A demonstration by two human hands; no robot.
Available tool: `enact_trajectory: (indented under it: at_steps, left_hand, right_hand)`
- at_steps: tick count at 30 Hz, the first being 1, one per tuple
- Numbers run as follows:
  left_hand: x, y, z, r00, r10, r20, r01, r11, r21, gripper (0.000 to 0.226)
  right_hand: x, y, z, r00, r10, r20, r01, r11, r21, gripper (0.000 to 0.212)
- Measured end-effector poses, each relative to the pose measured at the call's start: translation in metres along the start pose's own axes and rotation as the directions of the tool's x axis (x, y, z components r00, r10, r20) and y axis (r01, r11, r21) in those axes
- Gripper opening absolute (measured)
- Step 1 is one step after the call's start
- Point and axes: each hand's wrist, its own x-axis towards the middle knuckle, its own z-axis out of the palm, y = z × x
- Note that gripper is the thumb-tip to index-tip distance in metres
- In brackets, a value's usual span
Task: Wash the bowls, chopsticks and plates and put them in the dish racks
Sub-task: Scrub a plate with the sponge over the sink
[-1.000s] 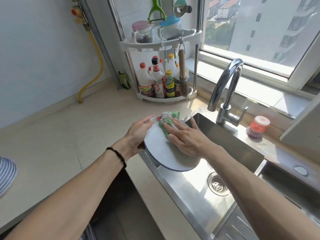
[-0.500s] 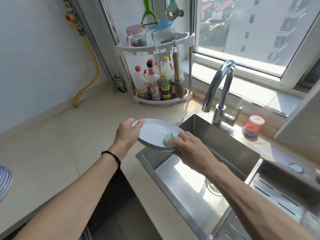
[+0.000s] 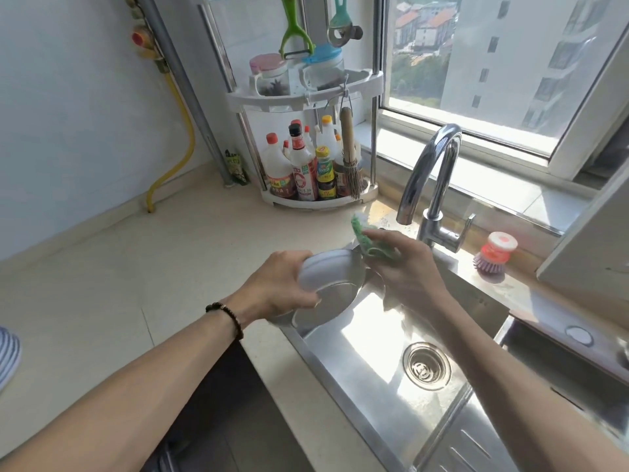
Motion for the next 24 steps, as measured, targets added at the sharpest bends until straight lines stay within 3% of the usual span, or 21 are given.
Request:
enact_trajectory:
  at_steps: [2, 6, 8, 11, 14, 15, 19, 22, 24]
  left_hand:
    - [0.001, 0.002, 0.002, 0.998, -0.065, -0.008, 0.063, 0.988, -0.139, 0.040]
    - [0.001, 0.011, 0.010, 0.992, -0.121, -0.034, 0.099, 0.921, -0.376, 0.045]
    - [0.000, 0.019, 0.009, 0.992, -0.125, -0.033, 0.098, 0.891, -0.443, 0.042]
    - [-0.001, 0.028, 0.005, 0.992, -0.123, -0.006, 0.106, 0.878, -0.467, 0.030]
    - [0.001, 0.028, 0.001, 0.995, -0.091, -0.036, 0.066, 0.896, -0.439, 0.028]
    - [0.000, 0.028, 0.001, 0.996, -0.079, -0.033, 0.058, 0.907, -0.418, 0.028]
    - [-0.004, 0.032, 0.003, 0.997, -0.075, -0.018, 0.064, 0.933, -0.354, 0.029]
    - [-0.001, 0.028, 0.003, 0.998, -0.047, -0.047, 0.029, 0.947, -0.321, 0.027]
    - [-0.002, 0.028, 0.002, 0.999, -0.041, -0.032, 0.030, 0.961, -0.275, 0.031]
  right_hand:
    - [-0.007, -0.003, 0.007, 1.000, 0.002, -0.029, -0.001, 0.999, 0.050, 0.055]
    - [-0.028, -0.025, 0.036, 0.958, -0.055, 0.282, 0.028, 0.995, 0.097, 0.053]
    - [-0.021, -0.025, 0.039, 0.976, -0.029, 0.218, 0.010, 0.996, 0.089, 0.049]
    - [-0.014, -0.030, 0.045, 0.995, 0.032, 0.097, -0.038, 0.997, 0.063, 0.048]
    - [-0.025, -0.038, 0.061, 0.972, -0.155, 0.177, 0.160, 0.987, -0.017, 0.043]
    - [-0.023, -0.036, 0.061, 0.966, -0.158, 0.206, 0.161, 0.987, 0.006, 0.043]
    - [-0.004, -0.023, 0.048, 0.991, 0.087, 0.103, -0.104, 0.978, 0.179, 0.052]
    - [-0.019, -0.032, 0.067, 0.987, -0.090, 0.136, 0.091, 0.996, -0.003, 0.050]
    - [-0.019, -0.028, 0.066, 0.983, -0.089, 0.158, 0.079, 0.994, 0.073, 0.047]
